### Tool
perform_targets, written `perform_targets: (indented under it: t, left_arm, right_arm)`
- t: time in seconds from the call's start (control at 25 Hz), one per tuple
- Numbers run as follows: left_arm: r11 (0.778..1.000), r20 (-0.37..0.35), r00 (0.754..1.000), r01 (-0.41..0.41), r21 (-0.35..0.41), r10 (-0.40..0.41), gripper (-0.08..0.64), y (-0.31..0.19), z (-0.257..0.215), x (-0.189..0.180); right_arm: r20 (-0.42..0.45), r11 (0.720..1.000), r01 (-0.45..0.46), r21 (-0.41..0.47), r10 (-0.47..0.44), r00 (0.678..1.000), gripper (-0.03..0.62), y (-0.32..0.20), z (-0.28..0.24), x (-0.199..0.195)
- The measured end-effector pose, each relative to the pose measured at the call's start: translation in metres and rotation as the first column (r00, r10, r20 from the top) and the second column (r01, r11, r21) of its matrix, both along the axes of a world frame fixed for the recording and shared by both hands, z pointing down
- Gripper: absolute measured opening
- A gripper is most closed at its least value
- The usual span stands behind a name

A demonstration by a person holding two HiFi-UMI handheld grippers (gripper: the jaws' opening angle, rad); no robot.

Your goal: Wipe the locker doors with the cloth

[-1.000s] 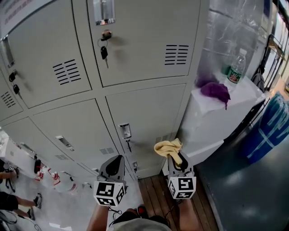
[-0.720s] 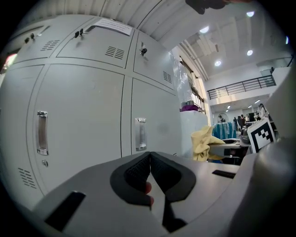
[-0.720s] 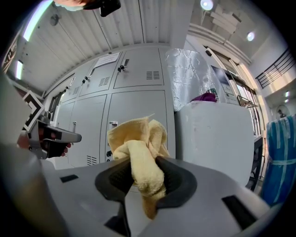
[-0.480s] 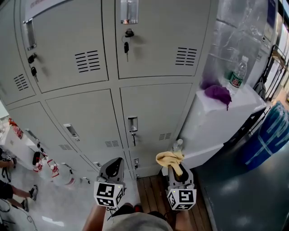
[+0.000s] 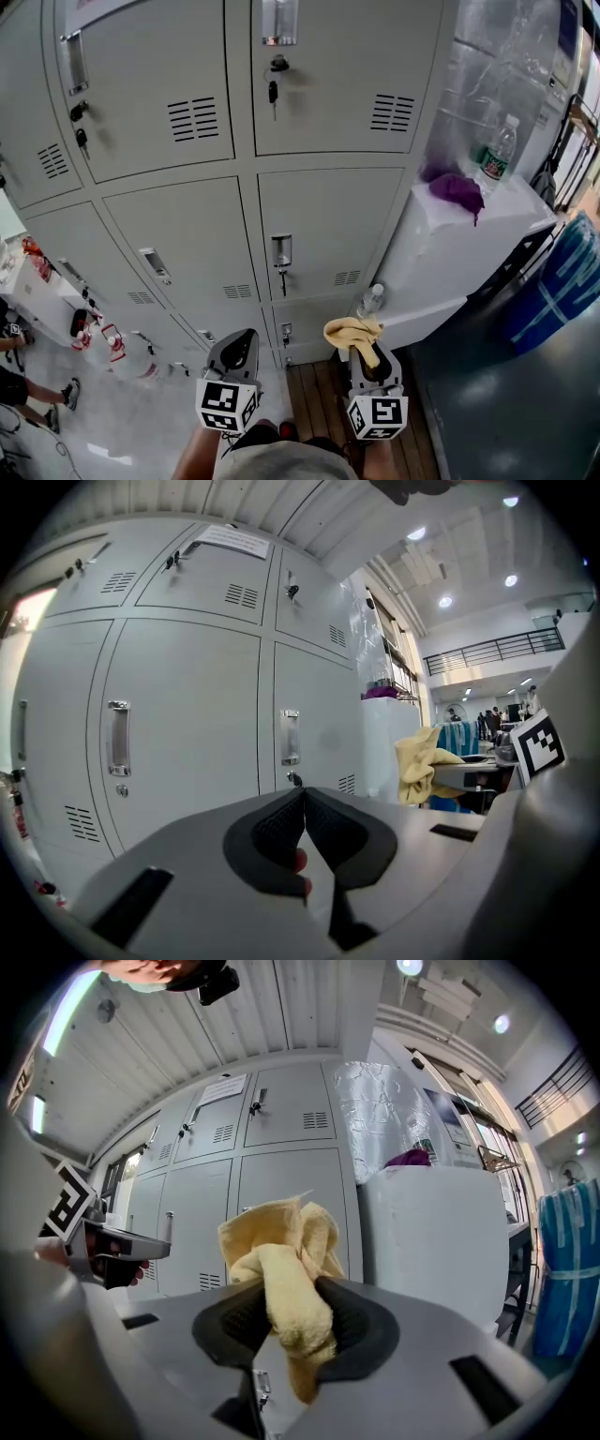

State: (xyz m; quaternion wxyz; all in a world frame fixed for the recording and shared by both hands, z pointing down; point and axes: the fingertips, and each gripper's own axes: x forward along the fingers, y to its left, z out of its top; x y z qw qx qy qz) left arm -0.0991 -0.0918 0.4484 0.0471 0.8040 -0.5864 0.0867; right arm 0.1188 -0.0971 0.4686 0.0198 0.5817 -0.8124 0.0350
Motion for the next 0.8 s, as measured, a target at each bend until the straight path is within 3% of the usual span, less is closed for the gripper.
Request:
perform_targets:
  t: [0.8]
  left_arm:
    - [1.0,0.002,1.0,0.005,-0.003,-0.005,0.023,0.016,-0.001,0.002]
  right_arm:
    - [-0.015,1.0,0.009,-0.009,-0.009,1.0,0.13,0.02,0.003,-0.003]
